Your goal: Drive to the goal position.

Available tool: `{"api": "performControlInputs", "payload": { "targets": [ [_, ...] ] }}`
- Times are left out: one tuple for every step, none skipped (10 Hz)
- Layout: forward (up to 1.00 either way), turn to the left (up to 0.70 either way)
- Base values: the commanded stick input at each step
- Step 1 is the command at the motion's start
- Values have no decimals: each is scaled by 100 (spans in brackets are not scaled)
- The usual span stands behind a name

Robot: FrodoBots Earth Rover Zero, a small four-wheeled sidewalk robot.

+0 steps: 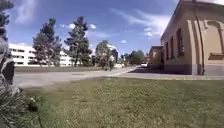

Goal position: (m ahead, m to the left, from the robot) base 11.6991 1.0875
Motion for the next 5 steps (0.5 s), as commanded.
{"api": "performControlInputs", "payload": {
  "targets": [
    [-12, 0],
    [-12, 0],
    [-12, 0],
    [-12, 0],
    [-12, 0]
  ]
}}
